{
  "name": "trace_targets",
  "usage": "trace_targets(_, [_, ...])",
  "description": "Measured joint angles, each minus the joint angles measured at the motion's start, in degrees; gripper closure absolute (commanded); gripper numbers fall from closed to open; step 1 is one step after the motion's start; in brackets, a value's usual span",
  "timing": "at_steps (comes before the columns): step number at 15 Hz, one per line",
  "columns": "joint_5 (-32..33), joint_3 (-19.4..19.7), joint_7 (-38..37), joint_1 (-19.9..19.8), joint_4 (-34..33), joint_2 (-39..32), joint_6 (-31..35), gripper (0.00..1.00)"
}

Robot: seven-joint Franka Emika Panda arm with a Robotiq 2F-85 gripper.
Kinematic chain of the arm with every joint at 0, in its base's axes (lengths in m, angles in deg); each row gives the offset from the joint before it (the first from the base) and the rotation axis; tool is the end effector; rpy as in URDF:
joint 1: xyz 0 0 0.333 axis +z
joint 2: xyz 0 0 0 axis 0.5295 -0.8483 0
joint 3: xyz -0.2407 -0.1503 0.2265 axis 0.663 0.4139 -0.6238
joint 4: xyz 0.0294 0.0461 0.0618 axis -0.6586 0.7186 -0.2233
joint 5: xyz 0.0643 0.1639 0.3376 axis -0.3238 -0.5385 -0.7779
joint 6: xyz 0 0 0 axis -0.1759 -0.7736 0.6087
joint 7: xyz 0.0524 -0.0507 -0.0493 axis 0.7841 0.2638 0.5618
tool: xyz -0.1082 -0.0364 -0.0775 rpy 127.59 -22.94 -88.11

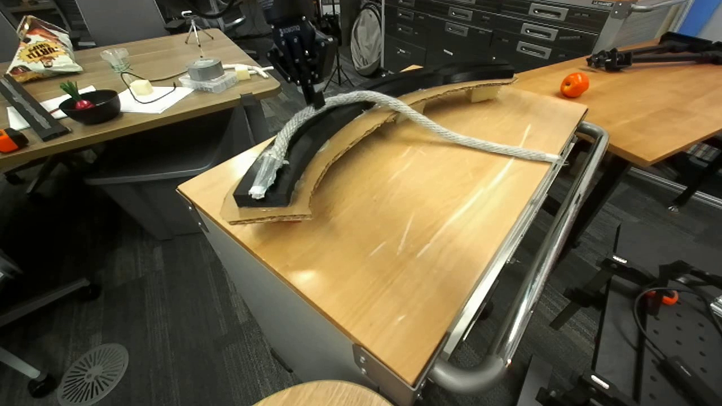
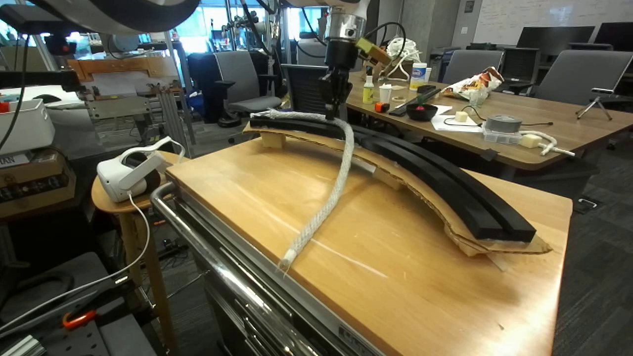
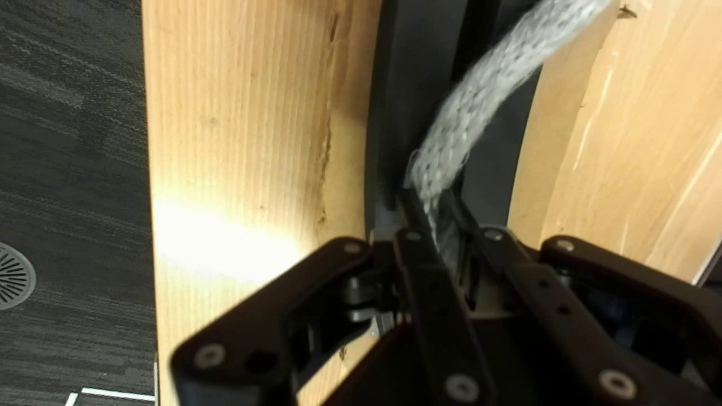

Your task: Place the rope along the black object

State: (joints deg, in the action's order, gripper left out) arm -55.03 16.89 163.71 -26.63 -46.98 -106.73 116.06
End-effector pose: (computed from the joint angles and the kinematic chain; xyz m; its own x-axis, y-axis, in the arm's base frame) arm 0.7746 0.0708 0.3631 -0.1402 0.9901 0.0111 0.9639 0.1390 -0.2271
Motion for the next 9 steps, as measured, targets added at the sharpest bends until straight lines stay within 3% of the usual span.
trace_targets(9, [0.22,0.24,0.07,0.07,0.14,0.00,-0.12,0.88])
